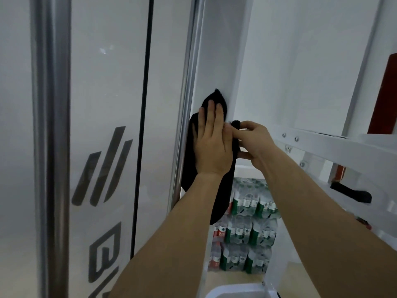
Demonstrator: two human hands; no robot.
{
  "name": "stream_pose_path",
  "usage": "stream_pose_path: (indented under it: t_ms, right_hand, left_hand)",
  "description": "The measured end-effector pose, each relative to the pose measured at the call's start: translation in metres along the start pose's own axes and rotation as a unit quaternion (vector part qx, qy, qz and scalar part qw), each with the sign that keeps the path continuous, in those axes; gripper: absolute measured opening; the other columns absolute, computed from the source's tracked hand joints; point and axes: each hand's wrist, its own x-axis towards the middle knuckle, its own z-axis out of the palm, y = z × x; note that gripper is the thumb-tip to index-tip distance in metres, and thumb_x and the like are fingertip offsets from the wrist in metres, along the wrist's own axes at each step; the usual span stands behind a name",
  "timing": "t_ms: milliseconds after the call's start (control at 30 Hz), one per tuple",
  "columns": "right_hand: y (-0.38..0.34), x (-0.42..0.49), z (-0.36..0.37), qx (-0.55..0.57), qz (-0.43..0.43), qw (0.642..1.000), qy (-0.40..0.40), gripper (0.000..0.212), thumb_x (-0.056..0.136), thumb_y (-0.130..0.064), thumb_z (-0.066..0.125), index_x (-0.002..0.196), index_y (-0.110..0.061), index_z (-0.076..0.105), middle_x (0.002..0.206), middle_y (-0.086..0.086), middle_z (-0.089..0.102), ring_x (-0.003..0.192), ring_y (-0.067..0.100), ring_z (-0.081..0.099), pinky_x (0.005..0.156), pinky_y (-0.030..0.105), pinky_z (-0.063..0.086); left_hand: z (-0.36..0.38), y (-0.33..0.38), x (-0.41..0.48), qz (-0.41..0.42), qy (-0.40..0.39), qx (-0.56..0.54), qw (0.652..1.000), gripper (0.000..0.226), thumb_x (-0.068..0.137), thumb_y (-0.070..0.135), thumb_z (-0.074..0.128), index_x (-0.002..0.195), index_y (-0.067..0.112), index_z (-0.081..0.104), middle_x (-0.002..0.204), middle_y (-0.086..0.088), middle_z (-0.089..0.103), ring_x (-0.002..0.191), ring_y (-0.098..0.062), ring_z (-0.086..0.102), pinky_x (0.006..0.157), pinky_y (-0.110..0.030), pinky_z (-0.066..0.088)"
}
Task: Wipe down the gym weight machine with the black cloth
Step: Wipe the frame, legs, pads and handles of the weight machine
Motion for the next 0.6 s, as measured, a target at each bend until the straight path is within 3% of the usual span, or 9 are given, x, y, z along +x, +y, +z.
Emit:
stream_pose_path:
  t_ms: [100,233,333,433,600]
  right_hand:
    - [0.011,-0.006,-0.011,0.031,-0.002,0.999,-0.019,0.032,0.086,-0.026,0.079,0.113,-0.010,0.069,0.095,0.002,0.077,0.086,0.019,0.075,0.067,0.030,0.061]
    - [0.036,-0.012,0.000,-0.030,-0.092,0.989,0.110,0.056,0.082,-0.035,0.082,0.127,-0.020,0.052,0.119,-0.004,0.061,0.100,0.009,0.066,0.082,0.028,0.058]
    - [0.049,-0.013,0.009,-0.032,-0.137,0.986,0.088,0.046,0.100,-0.026,0.060,0.144,-0.024,0.047,0.139,-0.006,0.056,0.123,0.007,0.056,0.105,0.030,0.049]
    - [0.080,-0.027,0.023,-0.027,-0.106,0.993,0.033,0.044,0.108,-0.022,0.039,0.152,-0.019,0.039,0.152,-0.004,0.045,0.139,0.007,0.042,0.119,0.030,0.032]
    - [0.134,-0.059,0.031,0.111,0.006,0.994,0.012,0.038,0.109,-0.024,0.038,0.146,-0.024,0.049,0.144,-0.006,0.054,0.134,0.010,0.049,0.118,0.035,0.035]
  left_hand:
    - [0.001,-0.003,0.001,-0.025,-0.001,0.018,1.000,0.056,0.106,0.036,0.022,0.158,0.015,0.018,0.167,-0.002,0.012,0.155,-0.020,0.003,0.123,-0.029,-0.004]
    - [0.002,-0.004,-0.002,-0.033,-0.004,0.046,0.998,0.060,0.106,0.037,0.022,0.158,0.009,0.014,0.167,-0.007,0.011,0.154,-0.024,0.004,0.124,-0.028,-0.003]
    - [0.004,-0.007,-0.020,-0.065,-0.016,0.058,0.996,0.061,0.106,0.040,0.020,0.159,0.011,0.012,0.167,-0.006,0.010,0.154,-0.023,0.004,0.125,-0.033,0.002]
    - [0.006,-0.011,-0.052,-0.096,-0.015,0.091,0.991,0.062,0.105,0.041,0.022,0.158,0.010,0.013,0.166,-0.008,0.014,0.154,-0.025,0.009,0.124,-0.039,0.013]
    - [0.004,-0.021,-0.104,-0.107,-0.039,0.121,0.986,0.067,0.104,0.046,0.022,0.158,0.011,0.002,0.167,-0.008,0.008,0.154,-0.025,0.006,0.123,-0.044,0.014]
